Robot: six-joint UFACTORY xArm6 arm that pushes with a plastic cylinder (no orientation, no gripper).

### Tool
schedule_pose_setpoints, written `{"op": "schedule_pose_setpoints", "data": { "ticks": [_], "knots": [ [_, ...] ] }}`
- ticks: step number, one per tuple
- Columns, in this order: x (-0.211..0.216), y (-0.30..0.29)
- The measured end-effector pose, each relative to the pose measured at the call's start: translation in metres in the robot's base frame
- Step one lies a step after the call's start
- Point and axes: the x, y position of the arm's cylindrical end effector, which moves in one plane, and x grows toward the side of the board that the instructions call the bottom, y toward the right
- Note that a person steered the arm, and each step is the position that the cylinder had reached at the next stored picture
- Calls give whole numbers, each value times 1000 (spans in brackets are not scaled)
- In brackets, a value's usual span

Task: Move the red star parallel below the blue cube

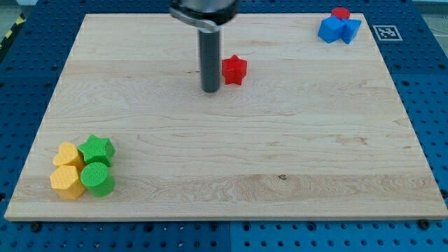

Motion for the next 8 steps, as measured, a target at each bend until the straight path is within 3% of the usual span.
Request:
{"op": "schedule_pose_setpoints", "data": {
  "ticks": [1,3,5,6,7,8],
  "knots": [
    [-36,20],
    [-36,163],
    [-27,88],
    [6,120],
    [12,186],
    [1,213]
  ]
}}
